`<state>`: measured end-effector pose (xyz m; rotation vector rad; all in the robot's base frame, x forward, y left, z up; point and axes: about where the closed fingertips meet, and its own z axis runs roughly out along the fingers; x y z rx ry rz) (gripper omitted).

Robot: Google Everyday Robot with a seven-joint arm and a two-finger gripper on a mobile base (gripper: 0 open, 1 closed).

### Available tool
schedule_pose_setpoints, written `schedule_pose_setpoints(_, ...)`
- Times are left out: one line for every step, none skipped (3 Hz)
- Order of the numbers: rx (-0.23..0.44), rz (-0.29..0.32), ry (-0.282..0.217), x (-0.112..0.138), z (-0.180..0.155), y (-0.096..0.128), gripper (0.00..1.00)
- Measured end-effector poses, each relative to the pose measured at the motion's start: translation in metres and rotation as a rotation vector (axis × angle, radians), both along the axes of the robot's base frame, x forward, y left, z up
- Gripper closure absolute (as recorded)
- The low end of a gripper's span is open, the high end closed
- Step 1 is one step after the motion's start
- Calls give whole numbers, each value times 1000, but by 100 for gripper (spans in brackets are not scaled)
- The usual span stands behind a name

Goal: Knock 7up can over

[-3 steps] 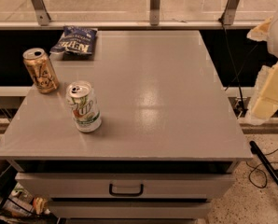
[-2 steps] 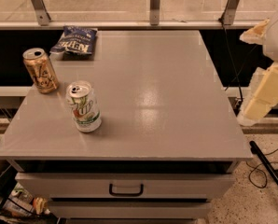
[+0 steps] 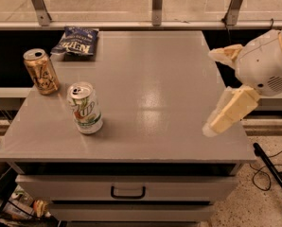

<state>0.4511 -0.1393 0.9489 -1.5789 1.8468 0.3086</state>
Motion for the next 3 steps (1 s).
schedule_pose_setpoints(193, 81, -19, 2, -1, 42, 0)
schedule_pose_setpoints(362, 161, -24, 3, 5, 83, 0)
schedule_pose_setpoints(385, 175, -25, 1, 11, 91, 0)
